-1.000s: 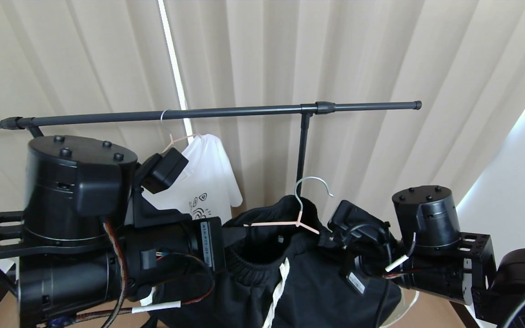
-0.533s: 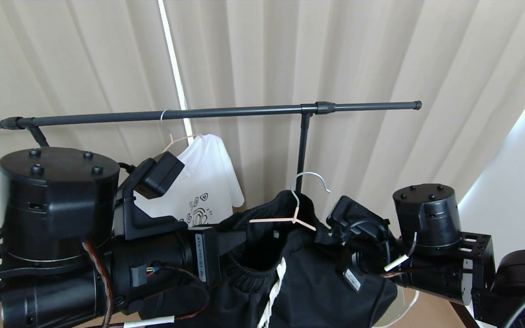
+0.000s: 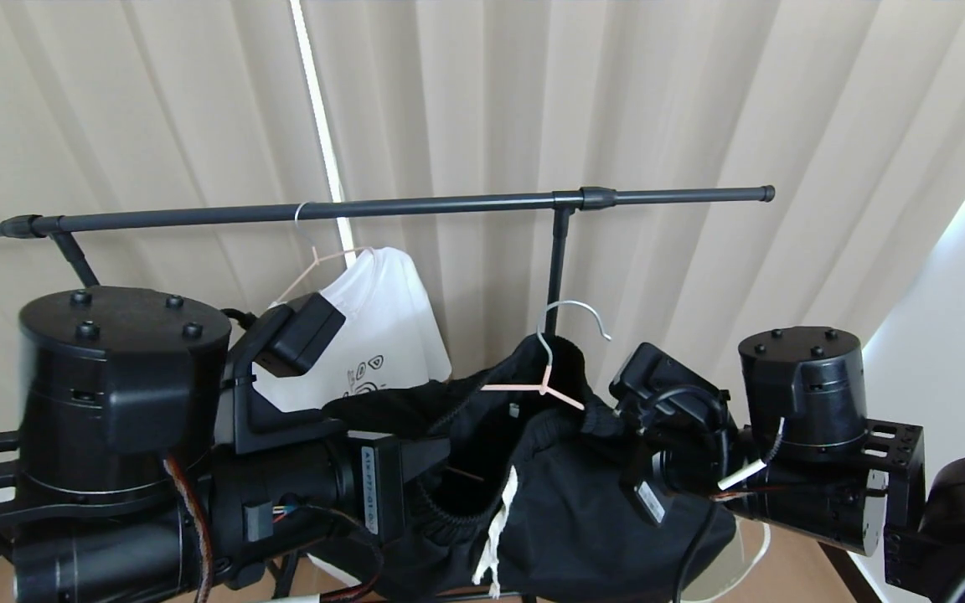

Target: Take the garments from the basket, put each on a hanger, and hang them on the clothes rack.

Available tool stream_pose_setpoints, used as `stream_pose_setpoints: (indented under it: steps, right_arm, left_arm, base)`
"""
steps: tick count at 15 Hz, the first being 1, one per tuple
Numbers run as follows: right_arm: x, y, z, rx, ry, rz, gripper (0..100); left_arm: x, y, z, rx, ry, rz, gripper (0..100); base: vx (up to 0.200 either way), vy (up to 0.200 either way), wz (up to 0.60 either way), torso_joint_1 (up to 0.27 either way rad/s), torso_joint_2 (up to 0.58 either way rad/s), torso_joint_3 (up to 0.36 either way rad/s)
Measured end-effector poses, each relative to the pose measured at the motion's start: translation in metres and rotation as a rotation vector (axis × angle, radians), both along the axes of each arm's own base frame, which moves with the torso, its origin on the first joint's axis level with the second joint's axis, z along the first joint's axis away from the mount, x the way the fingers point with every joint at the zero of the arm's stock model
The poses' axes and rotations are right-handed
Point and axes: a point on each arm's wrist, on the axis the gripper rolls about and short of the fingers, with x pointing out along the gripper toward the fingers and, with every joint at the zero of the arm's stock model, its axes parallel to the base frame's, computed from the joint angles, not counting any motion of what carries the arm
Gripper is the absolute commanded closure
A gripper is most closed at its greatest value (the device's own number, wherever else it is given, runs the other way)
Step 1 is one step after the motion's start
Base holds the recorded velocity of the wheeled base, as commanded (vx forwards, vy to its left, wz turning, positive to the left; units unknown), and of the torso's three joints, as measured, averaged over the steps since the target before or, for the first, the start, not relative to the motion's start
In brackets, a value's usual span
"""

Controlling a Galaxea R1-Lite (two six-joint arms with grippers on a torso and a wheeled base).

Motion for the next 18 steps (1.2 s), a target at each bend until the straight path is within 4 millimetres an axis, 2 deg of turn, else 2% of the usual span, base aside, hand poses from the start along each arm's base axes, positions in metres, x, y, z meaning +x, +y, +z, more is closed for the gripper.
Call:
stream_pose_setpoints:
  steps: [13, 18]
  right_arm:
    - [-0.005, 0.001, 0.011, 0.068, -0.054, 0.01, 100]
    - [-0.01, 0.002, 0.014, 0.077, -0.058, 0.025, 100]
  left_arm:
    - [0.006, -0.007, -0.023, 0.036, 0.001, -0.002, 100]
    - [0.009, -0.009, -0.024, 0.036, -0.015, 0.021, 100]
  base:
    - [0.0, 0.0, 0.0, 0.0, 0.0, 0.0]
    - [0.0, 0.0, 0.0, 0.0, 0.0, 0.0]
